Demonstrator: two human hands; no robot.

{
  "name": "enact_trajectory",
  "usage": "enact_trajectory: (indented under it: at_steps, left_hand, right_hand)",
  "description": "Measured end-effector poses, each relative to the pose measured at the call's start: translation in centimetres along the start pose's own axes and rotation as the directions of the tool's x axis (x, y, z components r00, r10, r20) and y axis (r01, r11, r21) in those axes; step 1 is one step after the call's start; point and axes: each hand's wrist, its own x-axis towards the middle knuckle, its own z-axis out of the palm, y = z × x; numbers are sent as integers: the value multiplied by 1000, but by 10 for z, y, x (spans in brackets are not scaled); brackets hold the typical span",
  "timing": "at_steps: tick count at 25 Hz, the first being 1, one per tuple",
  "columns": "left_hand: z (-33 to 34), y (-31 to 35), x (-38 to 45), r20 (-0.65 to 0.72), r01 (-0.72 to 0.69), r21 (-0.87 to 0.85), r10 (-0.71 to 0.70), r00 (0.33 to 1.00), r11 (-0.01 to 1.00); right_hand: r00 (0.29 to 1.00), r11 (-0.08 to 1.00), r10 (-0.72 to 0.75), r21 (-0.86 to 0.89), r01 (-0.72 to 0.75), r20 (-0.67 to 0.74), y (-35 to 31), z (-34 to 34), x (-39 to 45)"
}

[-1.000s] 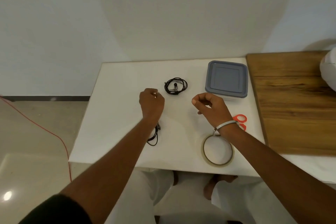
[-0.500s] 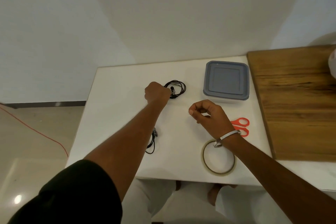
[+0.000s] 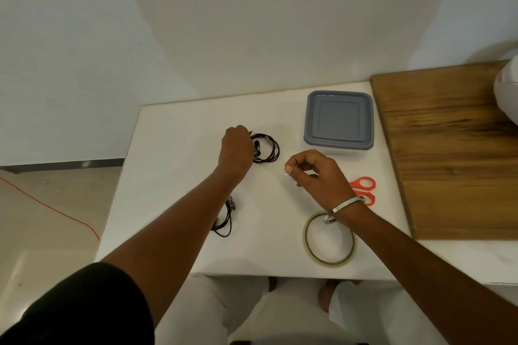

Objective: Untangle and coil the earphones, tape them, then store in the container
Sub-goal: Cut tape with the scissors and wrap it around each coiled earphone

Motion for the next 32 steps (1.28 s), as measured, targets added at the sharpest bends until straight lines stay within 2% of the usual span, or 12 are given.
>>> enact_trajectory:
  at_steps: [10, 13, 16, 19, 23, 27, 32]
  left_hand:
    - [-6, 0, -3, 75, 29, -36, -26, 997, 999]
    - [-4, -4, -13, 2, -33, -177, 34, 999, 984]
    - [-6, -6, -24, -53, -134, -401, 122, 991, 906]
    - [-11, -2, -26, -88, -181, -513, 158, 983, 839]
    - [-20, 4, -25, 22, -106, -639, 156, 987, 762]
    - [-28, 6, -33, 123, -73, -735, 239, 963, 674]
    - [-42, 13, -51, 271, -37, -751, 359, 893, 659]
  right_hand:
    - [1000, 1000, 9, 0, -9, 5, 1, 2, -3]
    - [1000, 1000, 18, 1, -18, 1, 2, 0, -3]
    - [1000, 1000, 15, 4, -15, 3, 0, 0, -3]
    - [1000, 1000, 20, 11, -20, 11, -5, 0, -3]
    - [1000, 999, 11, 32, -11, -4, -17, -2, -2]
    - [999, 997, -5, 83, 9, -49, -30, -8, 1]
    - [998, 989, -53, 142, 48, 32, -46, -20, 1]
